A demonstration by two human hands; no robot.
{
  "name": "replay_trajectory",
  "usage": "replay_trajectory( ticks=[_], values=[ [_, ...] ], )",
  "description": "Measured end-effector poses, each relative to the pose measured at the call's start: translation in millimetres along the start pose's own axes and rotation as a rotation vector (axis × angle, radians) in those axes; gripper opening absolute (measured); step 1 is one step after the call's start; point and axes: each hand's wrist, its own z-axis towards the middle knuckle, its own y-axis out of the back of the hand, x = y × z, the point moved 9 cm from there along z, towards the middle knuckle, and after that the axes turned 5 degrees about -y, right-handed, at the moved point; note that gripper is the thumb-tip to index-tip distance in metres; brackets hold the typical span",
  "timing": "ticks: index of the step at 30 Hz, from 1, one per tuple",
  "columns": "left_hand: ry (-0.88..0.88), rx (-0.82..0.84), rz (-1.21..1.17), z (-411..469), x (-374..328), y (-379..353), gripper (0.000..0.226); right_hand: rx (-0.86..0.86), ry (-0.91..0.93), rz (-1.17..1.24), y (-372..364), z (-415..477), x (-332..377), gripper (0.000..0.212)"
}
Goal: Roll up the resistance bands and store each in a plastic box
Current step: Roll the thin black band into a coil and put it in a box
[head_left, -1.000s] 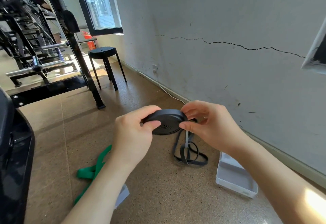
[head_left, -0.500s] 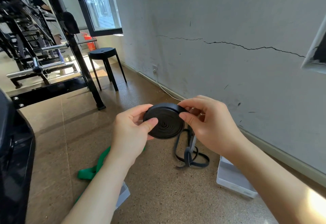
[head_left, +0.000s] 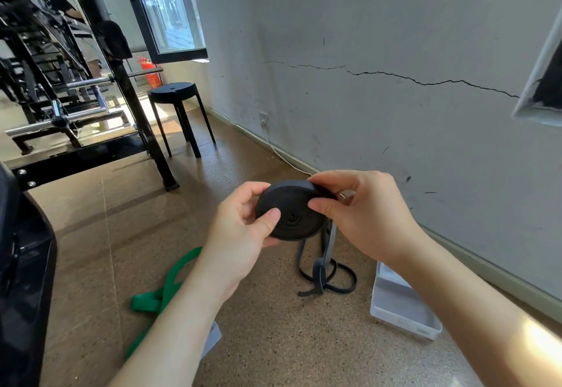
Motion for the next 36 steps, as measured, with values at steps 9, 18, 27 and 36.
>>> replay_trajectory(
  ticks=[9, 18, 27, 36],
  values=[
    [-0.414, -0.036, 0.737, -11, -46, -5, 0.023, 0.166, 0.116, -0.224, -28, -7, 7, 0.037],
    [-0.158, -0.144, 0.424, 0, -32, 29, 0.032, 0.283, -0.098, 0.15, -33, 0, -15, 0.027],
    [-0.045, -0.112, 0.273, 6, -12, 26, 0.043, 0.225, -0.065, 0.004, -20, 1, -6, 0.024],
    [0.005, -0.105, 0.194, 5, -4, 21, 0.033, 0.277, -0.183, 0.045, -25, 2, -26, 0.017]
  ],
)
